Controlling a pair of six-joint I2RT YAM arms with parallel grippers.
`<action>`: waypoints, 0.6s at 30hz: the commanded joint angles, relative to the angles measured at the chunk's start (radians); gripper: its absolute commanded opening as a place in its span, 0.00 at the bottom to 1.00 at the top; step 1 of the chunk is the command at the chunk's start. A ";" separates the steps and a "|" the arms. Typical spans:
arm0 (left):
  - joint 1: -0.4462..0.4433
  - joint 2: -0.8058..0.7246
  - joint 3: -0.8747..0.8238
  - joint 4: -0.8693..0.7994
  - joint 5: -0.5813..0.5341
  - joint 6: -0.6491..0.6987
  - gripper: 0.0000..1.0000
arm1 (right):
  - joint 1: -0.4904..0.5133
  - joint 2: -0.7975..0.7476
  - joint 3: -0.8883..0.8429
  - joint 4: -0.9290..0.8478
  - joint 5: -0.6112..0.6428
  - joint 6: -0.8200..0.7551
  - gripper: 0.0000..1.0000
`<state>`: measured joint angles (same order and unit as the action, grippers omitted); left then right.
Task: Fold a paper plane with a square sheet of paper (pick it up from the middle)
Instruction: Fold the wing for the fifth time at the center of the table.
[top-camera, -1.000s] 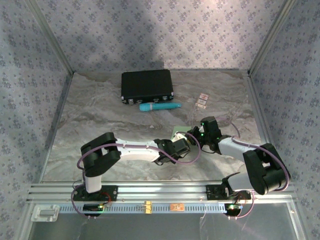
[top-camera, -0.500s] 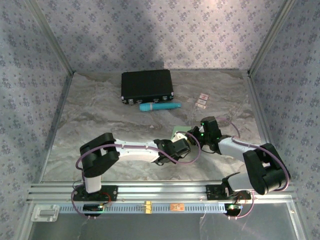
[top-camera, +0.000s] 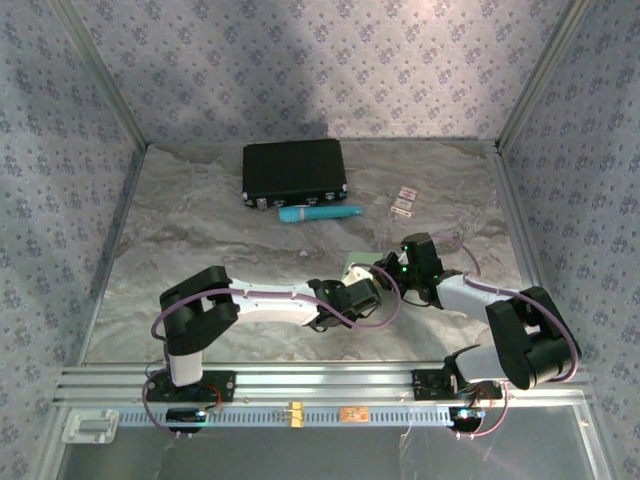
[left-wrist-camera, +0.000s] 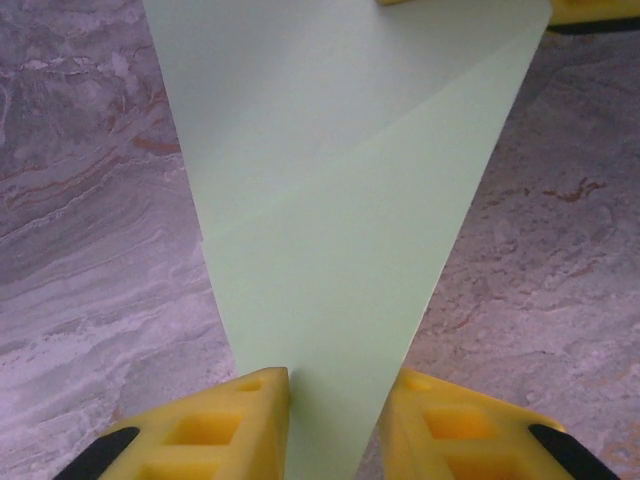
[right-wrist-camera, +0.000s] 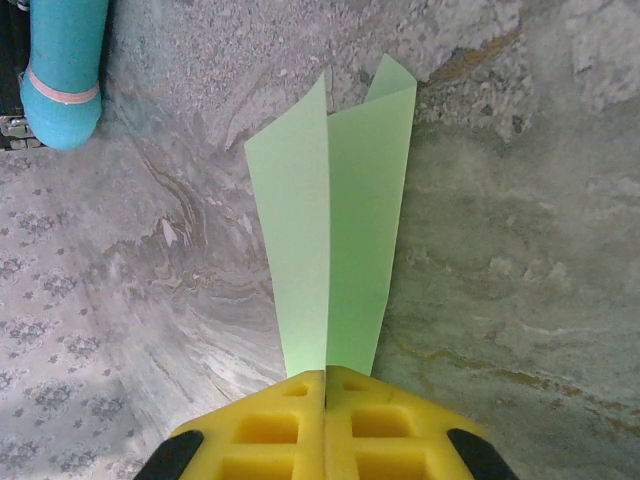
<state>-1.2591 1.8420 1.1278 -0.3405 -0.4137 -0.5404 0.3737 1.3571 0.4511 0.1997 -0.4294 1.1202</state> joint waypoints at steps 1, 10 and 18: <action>-0.007 0.007 0.005 -0.030 -0.033 -0.009 0.31 | 0.002 -0.007 -0.005 0.007 0.010 0.017 0.06; -0.008 0.014 0.016 -0.038 -0.033 0.004 0.22 | 0.002 -0.007 -0.004 0.009 0.009 0.018 0.06; -0.007 0.020 0.017 -0.047 -0.039 0.003 0.23 | 0.002 -0.015 -0.005 0.006 0.010 0.020 0.06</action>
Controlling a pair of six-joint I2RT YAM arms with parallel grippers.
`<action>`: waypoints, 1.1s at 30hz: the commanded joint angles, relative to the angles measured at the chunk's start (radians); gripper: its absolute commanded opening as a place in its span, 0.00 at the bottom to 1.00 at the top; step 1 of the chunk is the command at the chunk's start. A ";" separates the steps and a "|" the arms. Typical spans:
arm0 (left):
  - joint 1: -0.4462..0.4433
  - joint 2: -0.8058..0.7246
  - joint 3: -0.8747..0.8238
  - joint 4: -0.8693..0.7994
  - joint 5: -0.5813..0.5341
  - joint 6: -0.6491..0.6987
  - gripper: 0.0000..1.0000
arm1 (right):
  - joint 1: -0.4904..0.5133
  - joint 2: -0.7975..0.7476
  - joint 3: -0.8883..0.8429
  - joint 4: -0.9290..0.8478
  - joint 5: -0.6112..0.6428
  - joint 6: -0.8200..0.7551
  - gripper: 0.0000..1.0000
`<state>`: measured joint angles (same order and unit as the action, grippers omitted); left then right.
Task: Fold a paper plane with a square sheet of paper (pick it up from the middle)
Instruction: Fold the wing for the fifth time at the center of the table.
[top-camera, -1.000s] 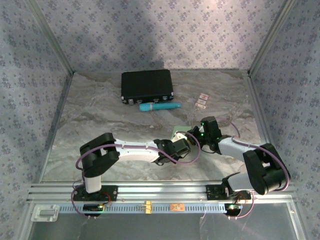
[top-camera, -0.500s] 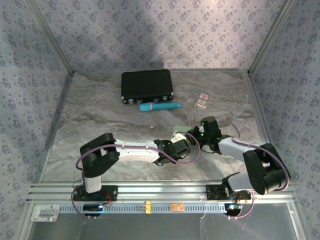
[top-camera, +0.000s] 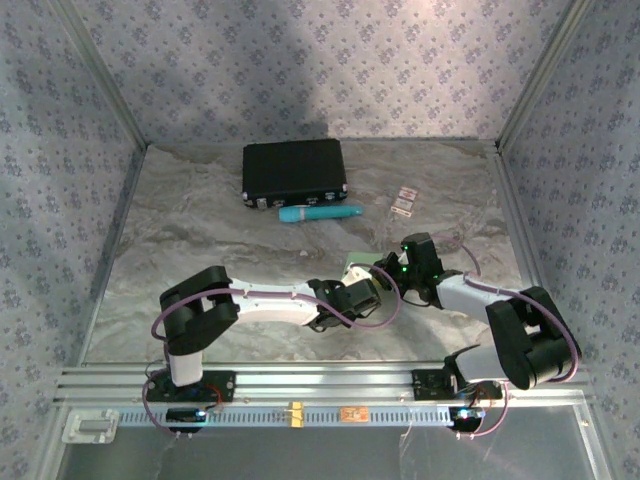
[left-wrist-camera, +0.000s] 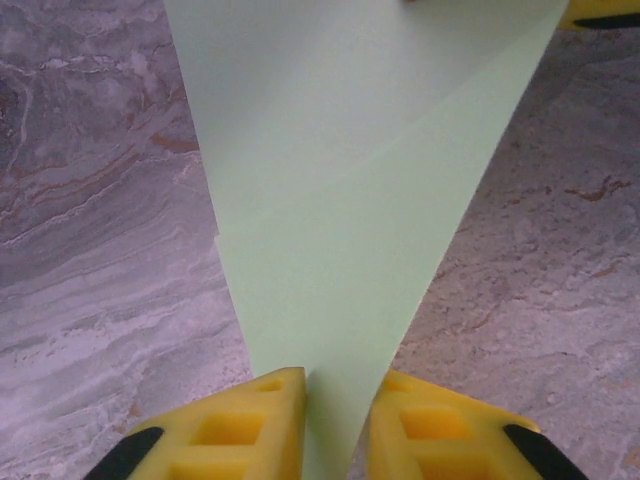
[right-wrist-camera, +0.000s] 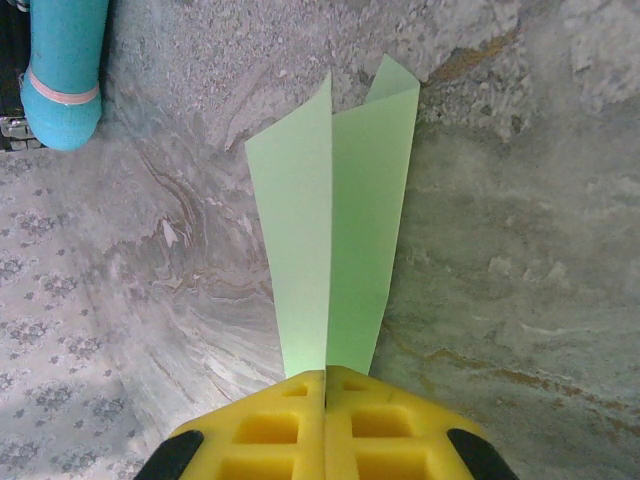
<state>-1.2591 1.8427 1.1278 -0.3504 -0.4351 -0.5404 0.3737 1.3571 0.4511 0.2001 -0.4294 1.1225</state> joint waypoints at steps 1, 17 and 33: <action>-0.008 0.019 0.018 -0.038 -0.020 0.003 0.23 | 0.001 -0.016 -0.005 0.004 0.010 0.018 0.06; -0.006 0.013 0.026 -0.021 -0.010 -0.003 0.16 | 0.005 -0.031 -0.006 -0.010 0.018 0.007 0.08; -0.005 0.018 0.029 -0.018 -0.007 -0.010 0.13 | 0.005 -0.029 -0.012 -0.006 0.015 0.007 0.07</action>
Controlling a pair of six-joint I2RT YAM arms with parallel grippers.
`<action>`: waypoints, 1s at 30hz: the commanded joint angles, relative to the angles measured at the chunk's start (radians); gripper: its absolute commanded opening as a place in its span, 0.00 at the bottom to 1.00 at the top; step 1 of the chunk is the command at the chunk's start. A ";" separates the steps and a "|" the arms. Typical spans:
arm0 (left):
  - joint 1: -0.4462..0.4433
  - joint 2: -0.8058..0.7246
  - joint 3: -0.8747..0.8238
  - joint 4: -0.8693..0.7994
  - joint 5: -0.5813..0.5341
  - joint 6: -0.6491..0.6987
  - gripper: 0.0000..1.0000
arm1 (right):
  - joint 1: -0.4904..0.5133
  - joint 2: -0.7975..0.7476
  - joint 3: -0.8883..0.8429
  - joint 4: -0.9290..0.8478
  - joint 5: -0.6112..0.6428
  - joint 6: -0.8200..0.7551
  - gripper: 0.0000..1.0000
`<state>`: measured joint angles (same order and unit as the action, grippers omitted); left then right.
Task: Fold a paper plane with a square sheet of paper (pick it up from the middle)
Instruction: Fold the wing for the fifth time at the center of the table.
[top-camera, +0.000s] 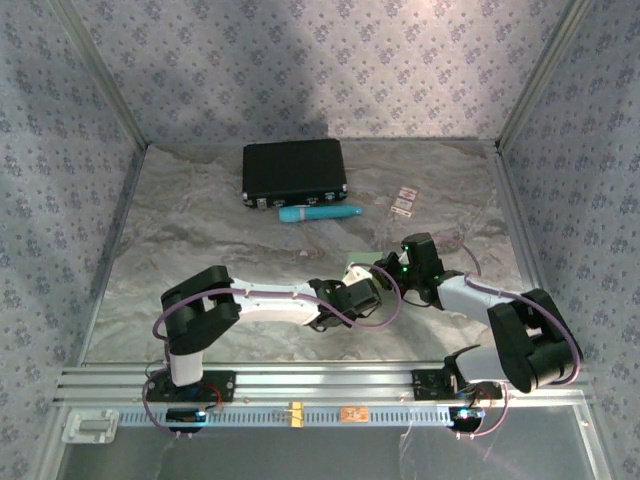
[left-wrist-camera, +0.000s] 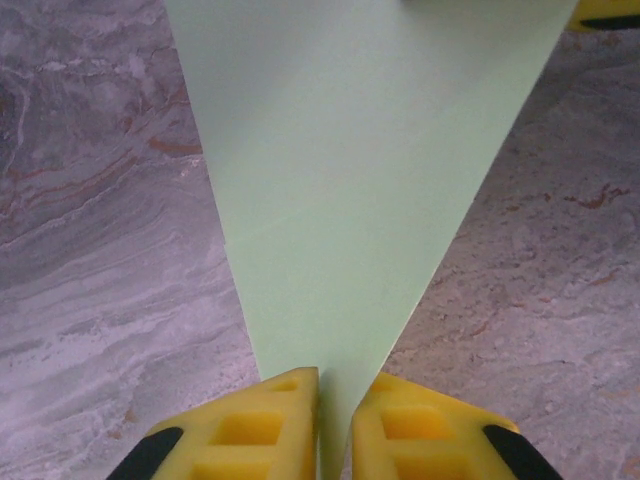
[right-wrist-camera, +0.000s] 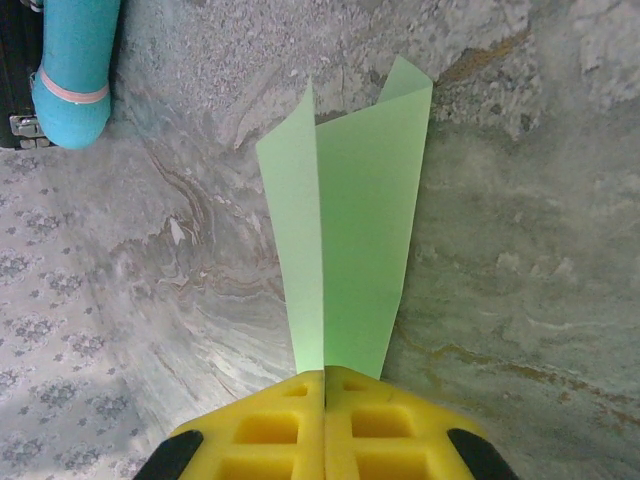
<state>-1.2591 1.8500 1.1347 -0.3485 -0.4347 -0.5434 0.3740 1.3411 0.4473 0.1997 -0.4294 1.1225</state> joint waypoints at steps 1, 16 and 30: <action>-0.006 0.011 0.020 -0.020 -0.007 -0.008 0.12 | 0.006 -0.013 -0.009 -0.006 0.015 0.007 0.07; 0.052 -0.016 -0.075 0.091 0.106 -0.072 0.07 | -0.052 -0.208 0.018 -0.326 0.138 -0.172 0.40; 0.082 -0.026 -0.133 0.169 0.179 -0.143 0.07 | -0.084 -0.270 -0.024 -0.357 0.131 -0.176 0.44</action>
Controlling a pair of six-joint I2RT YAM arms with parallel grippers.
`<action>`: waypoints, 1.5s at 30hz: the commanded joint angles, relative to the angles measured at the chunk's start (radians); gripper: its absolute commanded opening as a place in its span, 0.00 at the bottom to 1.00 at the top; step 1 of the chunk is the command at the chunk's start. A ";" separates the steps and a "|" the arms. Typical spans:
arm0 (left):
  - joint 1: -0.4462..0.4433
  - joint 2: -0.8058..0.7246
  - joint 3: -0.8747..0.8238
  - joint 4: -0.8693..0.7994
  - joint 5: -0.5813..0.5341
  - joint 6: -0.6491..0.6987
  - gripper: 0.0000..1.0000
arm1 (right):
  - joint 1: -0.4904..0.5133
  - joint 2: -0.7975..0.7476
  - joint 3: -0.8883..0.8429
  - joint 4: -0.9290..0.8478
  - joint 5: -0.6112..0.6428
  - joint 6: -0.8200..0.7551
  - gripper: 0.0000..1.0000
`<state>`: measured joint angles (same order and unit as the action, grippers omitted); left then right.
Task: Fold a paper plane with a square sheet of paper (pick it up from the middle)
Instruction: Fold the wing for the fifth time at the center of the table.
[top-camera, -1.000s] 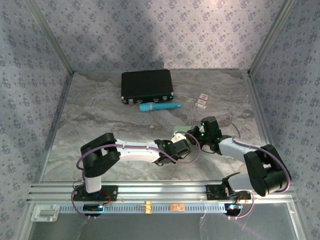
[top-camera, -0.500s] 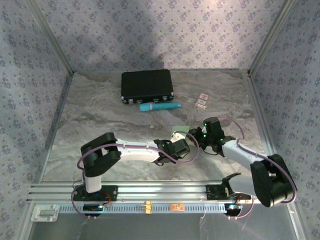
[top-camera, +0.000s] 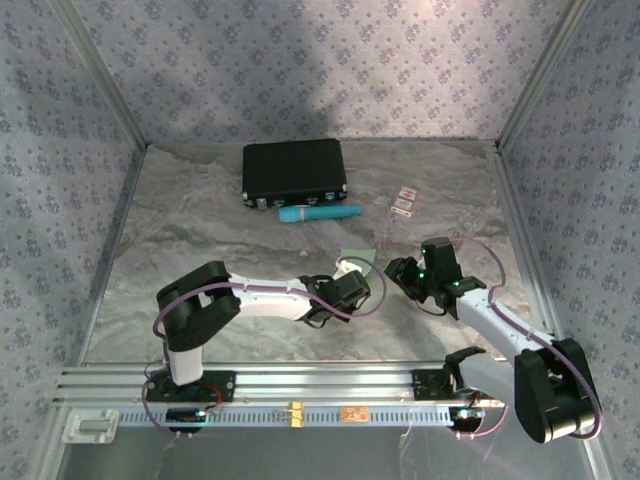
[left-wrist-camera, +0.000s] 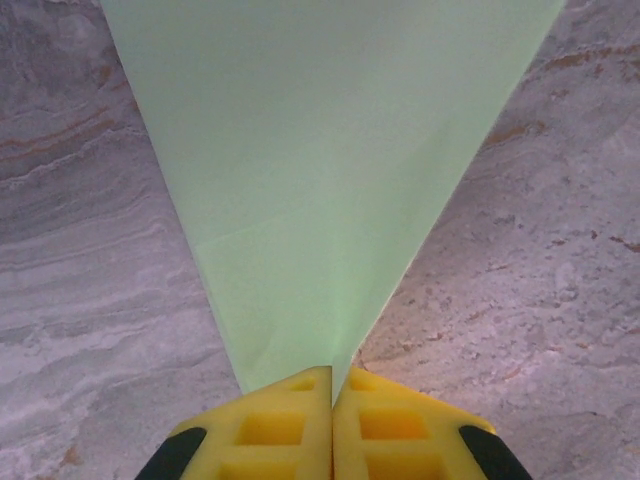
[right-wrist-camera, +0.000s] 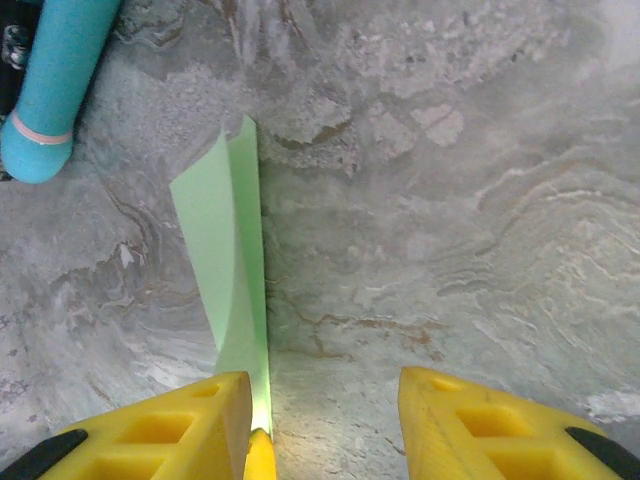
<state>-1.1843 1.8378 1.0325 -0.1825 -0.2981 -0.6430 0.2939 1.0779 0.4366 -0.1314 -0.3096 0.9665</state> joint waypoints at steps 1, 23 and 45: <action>0.011 -0.015 -0.036 0.013 0.052 -0.049 0.06 | -0.003 -0.007 -0.013 -0.026 0.010 -0.021 0.44; 0.069 -0.110 -0.327 0.485 0.253 -0.022 0.00 | 0.053 -0.003 -0.040 0.093 -0.018 -0.026 0.33; 0.199 -0.037 -0.387 0.581 0.562 -0.075 0.00 | 0.229 0.278 0.058 0.400 -0.171 -0.163 0.13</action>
<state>-0.9871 1.7531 0.6655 0.4469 0.2111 -0.7090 0.5133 1.3304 0.4591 0.2092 -0.4519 0.8341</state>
